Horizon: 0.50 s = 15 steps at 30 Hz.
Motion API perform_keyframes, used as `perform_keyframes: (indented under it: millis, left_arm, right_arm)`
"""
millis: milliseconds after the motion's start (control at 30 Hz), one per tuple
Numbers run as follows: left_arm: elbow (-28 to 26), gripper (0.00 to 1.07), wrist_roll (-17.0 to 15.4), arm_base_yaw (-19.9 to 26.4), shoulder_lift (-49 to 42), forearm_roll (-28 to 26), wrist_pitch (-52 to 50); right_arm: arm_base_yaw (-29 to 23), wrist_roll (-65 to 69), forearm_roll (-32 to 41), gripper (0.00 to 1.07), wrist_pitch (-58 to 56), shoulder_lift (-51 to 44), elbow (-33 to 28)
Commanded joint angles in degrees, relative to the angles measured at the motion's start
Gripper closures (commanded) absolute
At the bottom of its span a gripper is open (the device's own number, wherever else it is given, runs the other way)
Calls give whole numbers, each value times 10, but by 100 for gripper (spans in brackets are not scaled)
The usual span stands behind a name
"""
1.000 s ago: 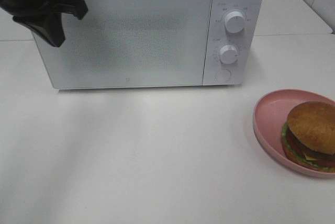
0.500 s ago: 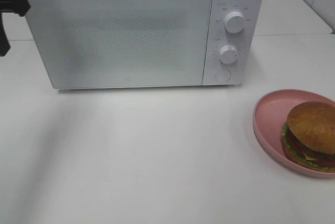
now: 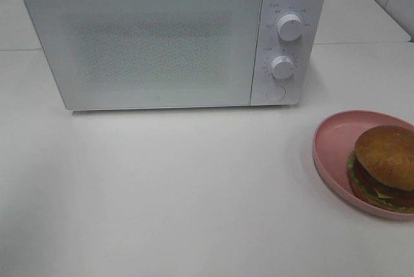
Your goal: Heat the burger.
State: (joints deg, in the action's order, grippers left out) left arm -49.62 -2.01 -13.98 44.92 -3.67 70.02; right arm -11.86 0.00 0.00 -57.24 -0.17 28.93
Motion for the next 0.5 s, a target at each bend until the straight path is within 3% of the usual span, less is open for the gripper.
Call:
perform_keyframes:
  millis: [33, 100, 200, 267, 500]
  left_arm:
    - [46, 106, 4, 1, -106, 1, -18]
    - [82, 106, 13, 1, -191, 1, -40]
    - [92, 106, 13, 1, -219, 1, -43]
    - [143, 106, 13, 1, -310, -1, -46]
    - [194, 106, 14, 1, -392, -5, -66]
  right_arm:
    - [3, 0, 0, 47, 5, -18, 1]
    - [3, 0, 0, 47, 5, -18, 1]
    - [3, 0, 0, 47, 5, -18, 1]
    - [3, 0, 0, 47, 5, -18, 1]
    - [3, 0, 0, 47, 5, -18, 1]
